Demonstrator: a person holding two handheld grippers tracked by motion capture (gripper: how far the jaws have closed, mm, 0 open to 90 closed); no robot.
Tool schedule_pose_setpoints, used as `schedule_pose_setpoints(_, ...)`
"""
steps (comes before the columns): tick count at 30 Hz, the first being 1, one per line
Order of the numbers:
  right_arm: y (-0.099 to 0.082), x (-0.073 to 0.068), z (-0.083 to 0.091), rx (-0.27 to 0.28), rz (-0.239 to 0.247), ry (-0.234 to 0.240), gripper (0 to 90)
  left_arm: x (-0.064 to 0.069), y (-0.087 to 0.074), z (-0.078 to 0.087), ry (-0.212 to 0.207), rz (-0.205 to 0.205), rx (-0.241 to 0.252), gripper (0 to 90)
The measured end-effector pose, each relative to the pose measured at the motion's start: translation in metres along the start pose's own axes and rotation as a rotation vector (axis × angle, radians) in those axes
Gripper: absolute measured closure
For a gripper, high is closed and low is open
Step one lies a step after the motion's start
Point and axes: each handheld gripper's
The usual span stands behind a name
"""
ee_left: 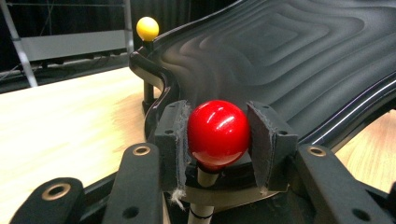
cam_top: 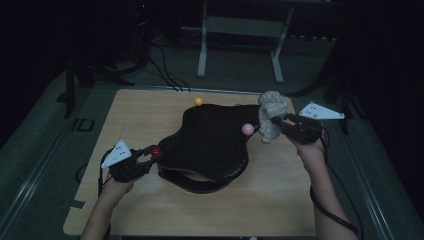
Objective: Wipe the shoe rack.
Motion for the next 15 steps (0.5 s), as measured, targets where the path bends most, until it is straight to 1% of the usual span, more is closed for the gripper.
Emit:
schedule_pose_setpoints(4,-0.006,0.003,-0.001,-0.041,-0.011,-0.028,70.1,0.000,0.001,0.000,0.000,-0.003,-0.007,59.5)
schedule_pose_setpoints(5,-0.005,0.002,0.001,-0.034,-0.022,-0.023,70.1,0.000,0.000,0.000,0.000,-0.001,-0.004,59.5)
schedule_pose_setpoints(8,-0.001,-0.006,0.007,0.008,-0.007,0.022,70.0,0.000,0.001,0.000,-0.004,-0.002,-0.005,59.5)
schedule_pose_setpoints(10,-0.001,-0.010,0.005,-0.002,0.007,0.001,70.0,0.000,0.000,0.000,0.000,0.001,-0.003,59.5)
schedule_pose_setpoints(12,-0.005,-0.008,0.003,0.003,-0.011,0.005,70.0,0.001,0.000,-0.001,0.000,-0.003,-0.004,59.5)
schedule_pose_setpoints(14,-0.010,-0.006,0.000,-0.013,-0.018,-0.008,70.0,0.002,0.000,-0.001,0.000,0.000,-0.004,59.6)
schedule_pose_setpoints(15,-0.011,-0.005,0.000,-0.018,-0.026,-0.007,70.1,0.002,0.000,-0.001,0.003,-0.003,-0.003,59.6)
Point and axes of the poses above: each handheld gripper's, and its own axes: z roughly backward along the jaws, y roughly out of its top, x roughly to its right, and after that the axes turned 7 degrees about -x, right-handed
